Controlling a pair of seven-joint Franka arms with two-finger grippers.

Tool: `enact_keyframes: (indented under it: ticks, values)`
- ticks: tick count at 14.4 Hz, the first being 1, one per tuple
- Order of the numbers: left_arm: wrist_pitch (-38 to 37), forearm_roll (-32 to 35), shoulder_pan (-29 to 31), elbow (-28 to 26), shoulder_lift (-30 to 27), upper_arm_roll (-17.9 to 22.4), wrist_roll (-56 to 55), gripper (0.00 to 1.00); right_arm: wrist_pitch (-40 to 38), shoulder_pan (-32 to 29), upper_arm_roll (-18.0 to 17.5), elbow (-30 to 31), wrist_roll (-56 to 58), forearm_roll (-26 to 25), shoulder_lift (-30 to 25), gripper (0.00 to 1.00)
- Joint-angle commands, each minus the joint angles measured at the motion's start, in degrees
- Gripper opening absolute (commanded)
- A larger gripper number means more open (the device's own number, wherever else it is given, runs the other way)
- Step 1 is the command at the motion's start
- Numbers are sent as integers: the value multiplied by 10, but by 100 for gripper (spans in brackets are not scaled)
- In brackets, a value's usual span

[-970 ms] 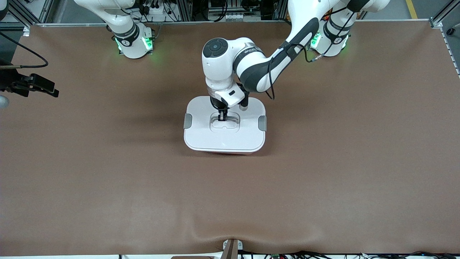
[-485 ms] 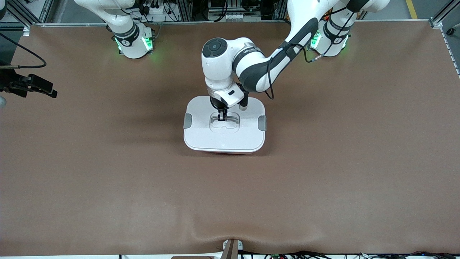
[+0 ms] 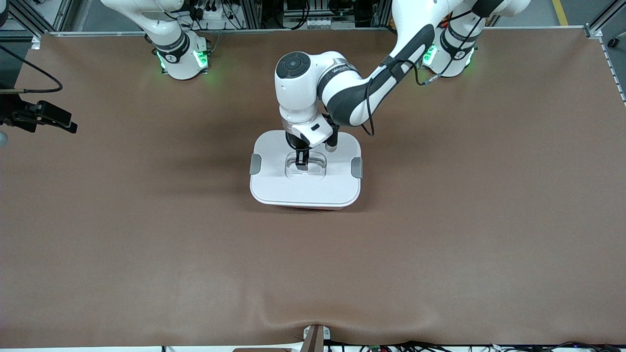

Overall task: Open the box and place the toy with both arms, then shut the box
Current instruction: 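Release the lid handle and raise the left gripper away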

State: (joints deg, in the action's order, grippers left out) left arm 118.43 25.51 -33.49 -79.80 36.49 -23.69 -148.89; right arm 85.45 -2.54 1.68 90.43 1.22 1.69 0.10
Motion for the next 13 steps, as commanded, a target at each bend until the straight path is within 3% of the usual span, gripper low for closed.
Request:
enact_keyframes:
  ticks: [1, 6, 13]
  values:
    - [-31, -17, 16, -2, -34, -5, 34, 100, -4, -8, -3, -8, 0, 4, 3, 100]
    - [-76, -81, 75, -3, -97, -6, 183, 100, -2, -10, -3, -8, -1, 4, 3, 100]
    - [-154, -126, 170, -3, -164, -7, 516, 100, -2, -11, -3, -8, -1, 4, 3, 100]
